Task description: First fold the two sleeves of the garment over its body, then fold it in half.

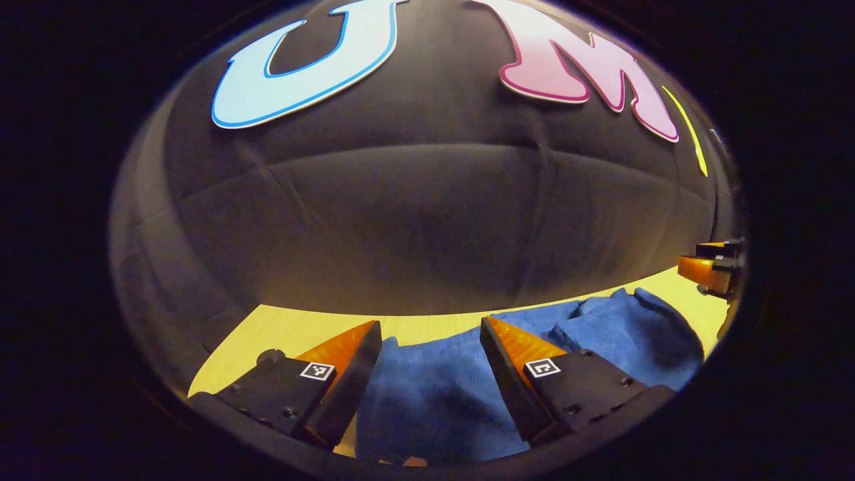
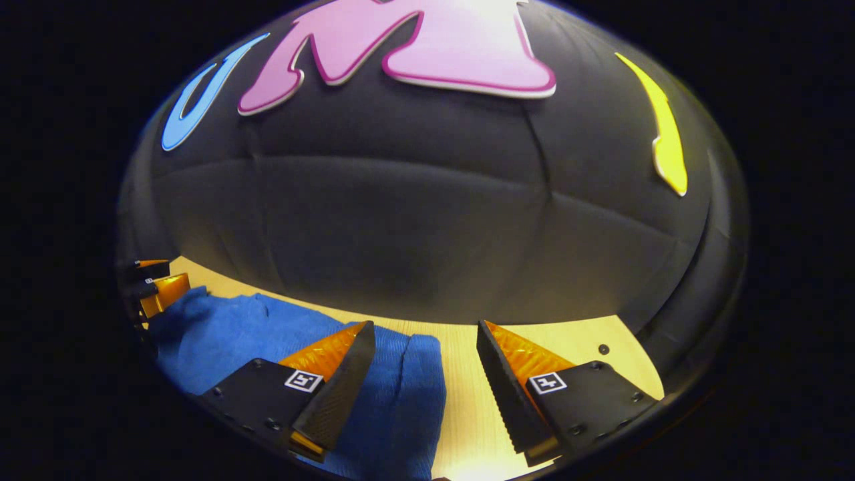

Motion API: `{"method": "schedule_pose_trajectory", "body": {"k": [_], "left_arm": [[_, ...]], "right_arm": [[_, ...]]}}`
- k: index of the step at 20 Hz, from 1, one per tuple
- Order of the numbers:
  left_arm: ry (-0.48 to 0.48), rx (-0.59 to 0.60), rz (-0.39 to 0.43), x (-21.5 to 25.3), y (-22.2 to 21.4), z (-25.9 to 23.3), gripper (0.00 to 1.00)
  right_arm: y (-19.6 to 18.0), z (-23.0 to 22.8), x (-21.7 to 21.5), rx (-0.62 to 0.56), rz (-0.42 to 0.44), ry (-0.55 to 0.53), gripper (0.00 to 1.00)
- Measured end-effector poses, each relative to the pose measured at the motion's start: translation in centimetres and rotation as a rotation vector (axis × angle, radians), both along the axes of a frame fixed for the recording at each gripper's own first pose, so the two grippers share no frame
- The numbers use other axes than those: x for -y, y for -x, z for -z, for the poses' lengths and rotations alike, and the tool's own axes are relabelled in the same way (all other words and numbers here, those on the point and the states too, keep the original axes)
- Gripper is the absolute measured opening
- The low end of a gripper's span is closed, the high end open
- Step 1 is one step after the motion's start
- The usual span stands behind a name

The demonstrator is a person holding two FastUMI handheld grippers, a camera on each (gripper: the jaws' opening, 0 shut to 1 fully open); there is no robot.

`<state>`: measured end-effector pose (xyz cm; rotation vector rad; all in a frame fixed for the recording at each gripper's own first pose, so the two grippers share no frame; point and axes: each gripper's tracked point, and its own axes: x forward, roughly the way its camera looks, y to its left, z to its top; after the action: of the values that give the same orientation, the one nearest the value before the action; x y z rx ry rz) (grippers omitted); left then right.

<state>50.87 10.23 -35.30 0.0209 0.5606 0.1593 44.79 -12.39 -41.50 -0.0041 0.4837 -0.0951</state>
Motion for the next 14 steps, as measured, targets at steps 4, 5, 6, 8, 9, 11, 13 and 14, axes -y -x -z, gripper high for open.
{"method": "schedule_pose_trajectory", "body": {"k": [4,5,6,8,9,11,13,14], "left_arm": [[-0.008,0.077,-0.017,0.6,3.2,-4.5,0.86],[-0.015,0.095,-0.014,0.9,4.6,-5.8,0.86],[-0.019,0.104,-0.007,1.3,6.1,-6.8,0.86],[-0.023,0.126,0.005,2.0,9.7,-9.1,0.86],[-0.023,0.141,0.014,2.5,11.7,-10.3,0.86],[-0.032,0.166,0.031,3.3,16.1,-12.9,0.86],[-0.016,0.204,0.031,3.9,20.7,-15.8,0.86],[0.002,0.257,0.028,4.2,22.4,-17.6,0.86]], "right_arm": [[3.2,-5.7,-0.8,0.099,0.003,0.006,0.96],[4.5,-7.2,-1.2,0.125,0.004,0.005,0.96],[6.0,-8.3,-1.6,0.143,0.001,0.005,0.96],[9.7,-10.9,-2.9,0.175,-0.002,0.016,0.98],[11.7,-12.1,-3.5,0.195,0.0,0.025,0.96],[15.9,-14.0,-4.8,0.229,-0.001,0.038,0.96],[19.6,-15.8,-6.0,0.248,-0.001,0.037,0.96],[21.4,-16.7,-6.3,0.253,0.004,0.033,0.95]]}}
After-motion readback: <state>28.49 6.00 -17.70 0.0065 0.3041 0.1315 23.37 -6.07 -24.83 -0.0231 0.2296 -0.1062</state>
